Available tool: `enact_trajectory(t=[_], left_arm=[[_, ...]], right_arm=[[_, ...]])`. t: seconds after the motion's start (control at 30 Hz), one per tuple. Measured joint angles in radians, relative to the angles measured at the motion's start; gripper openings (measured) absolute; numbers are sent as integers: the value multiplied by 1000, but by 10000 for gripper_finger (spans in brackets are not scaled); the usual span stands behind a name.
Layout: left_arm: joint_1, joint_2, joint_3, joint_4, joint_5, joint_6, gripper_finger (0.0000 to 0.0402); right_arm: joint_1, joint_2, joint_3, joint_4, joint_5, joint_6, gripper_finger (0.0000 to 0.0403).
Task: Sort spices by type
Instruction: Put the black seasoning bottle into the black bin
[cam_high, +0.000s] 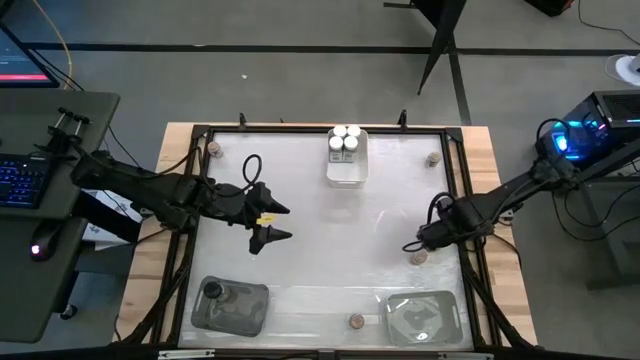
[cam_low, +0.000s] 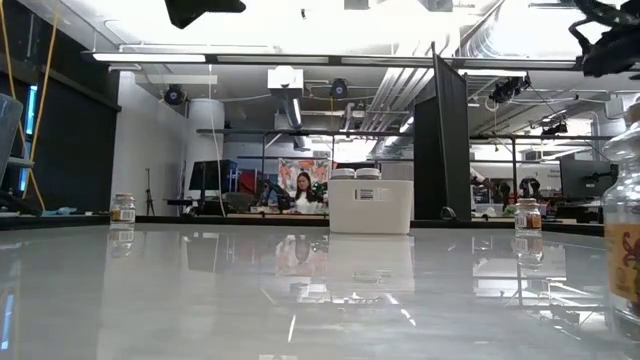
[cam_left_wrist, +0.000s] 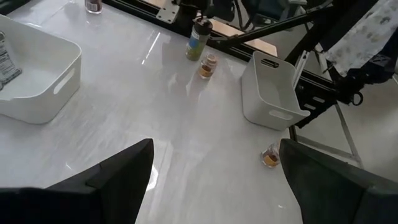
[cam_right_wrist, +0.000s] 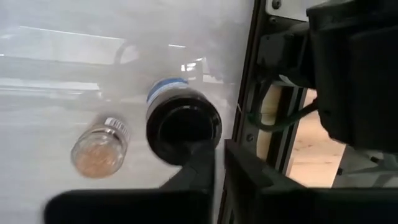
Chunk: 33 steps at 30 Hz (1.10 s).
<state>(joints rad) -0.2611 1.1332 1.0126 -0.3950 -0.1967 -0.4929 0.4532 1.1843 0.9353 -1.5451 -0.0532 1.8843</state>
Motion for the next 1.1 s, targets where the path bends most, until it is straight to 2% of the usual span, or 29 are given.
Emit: enact_trajectory(t=[0.1, 0.2, 0.5, 0.7, 0.9, 1.1], left_arm=[[0, 0, 0, 0, -1, -1, 335], [0, 0, 0, 0, -1, -3, 335], [0, 0, 0, -1, -13, -9, 335], [0, 0, 0, -1, -27, -9, 335], [0, 0, 0, -1, -27, -9, 335], [0, 0, 1, -1, -27, -11, 335]], right_arm=[[-16, 0, -40, 26, -2, 5, 23], [-27, -1, -62, 51, -4, 2, 6], [-28, -2, -62, 89, 22, 25, 3], [-28, -2, -62, 143, 99, 46, 1], [-37, -2, -62, 175, 133, 51, 1], [-84, -1, -64, 339, 232, 3, 0]])
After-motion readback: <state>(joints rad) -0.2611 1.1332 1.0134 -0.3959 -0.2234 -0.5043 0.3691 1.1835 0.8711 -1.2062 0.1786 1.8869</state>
